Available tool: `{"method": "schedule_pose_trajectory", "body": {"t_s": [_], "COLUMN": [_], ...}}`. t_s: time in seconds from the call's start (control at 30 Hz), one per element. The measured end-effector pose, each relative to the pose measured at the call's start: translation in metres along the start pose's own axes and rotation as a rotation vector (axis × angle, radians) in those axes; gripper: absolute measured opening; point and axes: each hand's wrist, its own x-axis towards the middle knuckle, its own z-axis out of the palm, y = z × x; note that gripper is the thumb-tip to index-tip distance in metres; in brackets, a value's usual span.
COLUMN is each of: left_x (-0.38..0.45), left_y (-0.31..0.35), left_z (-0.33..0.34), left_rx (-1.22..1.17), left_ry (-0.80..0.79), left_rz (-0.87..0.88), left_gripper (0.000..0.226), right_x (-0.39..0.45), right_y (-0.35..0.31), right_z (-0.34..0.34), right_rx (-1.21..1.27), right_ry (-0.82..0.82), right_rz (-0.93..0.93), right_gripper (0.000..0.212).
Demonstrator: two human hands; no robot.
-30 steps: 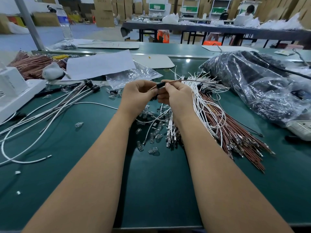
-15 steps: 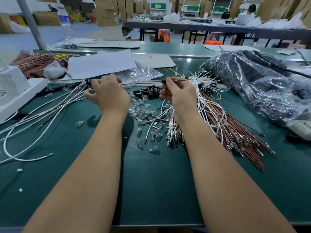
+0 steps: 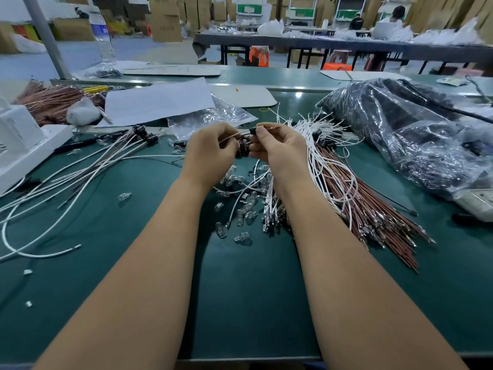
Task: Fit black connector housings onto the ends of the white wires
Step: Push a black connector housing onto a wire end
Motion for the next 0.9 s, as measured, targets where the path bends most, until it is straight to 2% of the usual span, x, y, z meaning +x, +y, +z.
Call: {"method": "schedule_pose_trajectory", "body": {"t_s": [0.23, 0.33, 0.5, 0.9], "left_x": [0.0011, 0.0005, 0.0003, -0.0016], "left_y": [0.0086, 0.0071, 0.0055, 0.0097], "left_z": [0.0012, 0.0001, -0.001, 0.0024], "left_rx": [-0.114, -0.112, -0.126, -0.176], "left_ry": [-0.002, 0.017, 0.036, -0.085], "left_rz": [0.013, 0.014, 0.019, -0.058], "left_gripper": [0.011, 0.01, 0.009, 0.01], "right_x": [0.0, 0.0022, 0.0058, 0.0038], "right_y": [0.0011, 0.0012, 0.0028, 0.0035], "right_z": [0.0019, 0.0003, -0.0037, -0.0028], "right_rx": [-0.039, -0.017, -0.003, -0.04], "right_ry": [-0.053, 0.011, 0.111, 0.015], "right_rz": [-0.005, 0.011, -0.027, -0.071], "right_gripper": [0.01, 0.005, 0.01, 0.018]}}
